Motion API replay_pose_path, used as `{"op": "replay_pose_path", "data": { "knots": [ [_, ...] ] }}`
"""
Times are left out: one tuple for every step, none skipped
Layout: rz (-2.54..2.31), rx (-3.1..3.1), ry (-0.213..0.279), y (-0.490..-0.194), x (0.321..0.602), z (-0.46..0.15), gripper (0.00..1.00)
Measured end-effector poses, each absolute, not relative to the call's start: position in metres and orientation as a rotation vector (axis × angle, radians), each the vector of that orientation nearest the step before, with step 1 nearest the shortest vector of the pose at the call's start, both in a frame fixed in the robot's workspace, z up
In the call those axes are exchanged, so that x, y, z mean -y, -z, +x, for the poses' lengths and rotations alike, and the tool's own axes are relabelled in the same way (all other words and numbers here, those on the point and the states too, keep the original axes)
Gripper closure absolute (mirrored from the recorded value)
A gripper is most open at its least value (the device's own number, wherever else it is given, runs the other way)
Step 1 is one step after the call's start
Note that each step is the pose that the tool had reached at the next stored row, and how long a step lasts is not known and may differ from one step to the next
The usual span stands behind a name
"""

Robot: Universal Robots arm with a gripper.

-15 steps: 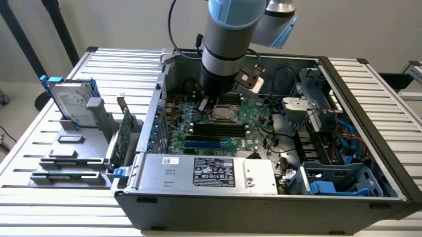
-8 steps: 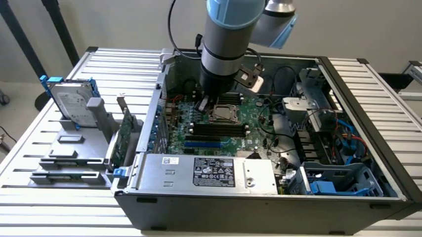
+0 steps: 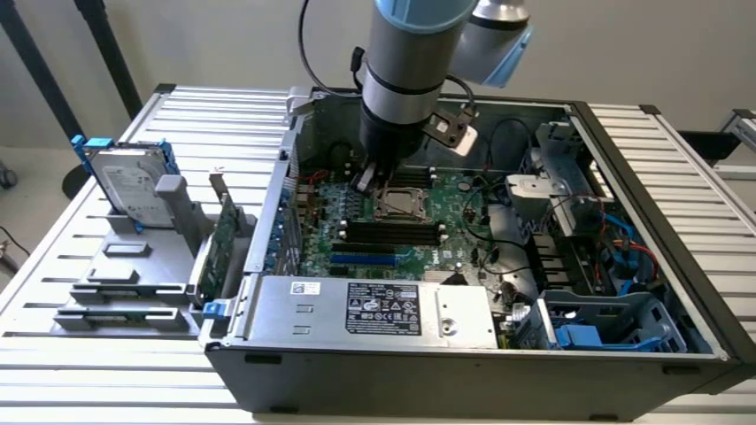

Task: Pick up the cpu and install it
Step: 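Install the first cpu locking lever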

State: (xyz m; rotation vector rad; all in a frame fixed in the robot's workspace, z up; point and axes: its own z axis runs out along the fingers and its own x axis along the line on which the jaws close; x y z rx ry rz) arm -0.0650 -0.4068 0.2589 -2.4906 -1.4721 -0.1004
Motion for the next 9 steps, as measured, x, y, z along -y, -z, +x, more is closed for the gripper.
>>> {"op": "replay_pose_path", "data": {
  "knots": [
    [-2.491,1.472,0.100,-0.2589,0.4077,-0.0649,0.89],
    [-2.491,1.472,0.100,-0.2585,0.4085,-0.0648,0.89],
    [-2.491,1.472,0.100,-0.2580,0.4094,-0.0648,0.89],
    [-2.491,1.472,0.100,-0.2574,0.4102,-0.0648,0.89],
    [-2.491,1.472,0.101,-0.2563,0.4105,-0.0648,0.89],
    [-2.491,1.472,0.101,-0.2548,0.4108,-0.0648,0.89],
    [-2.491,1.472,0.101,-0.2531,0.4108,-0.0648,0.89],
    [-2.491,1.472,0.102,-0.2513,0.4108,-0.0648,0.89],
    [-2.491,1.473,0.102,-0.2497,0.4108,-0.0648,0.89]
  ]
}}
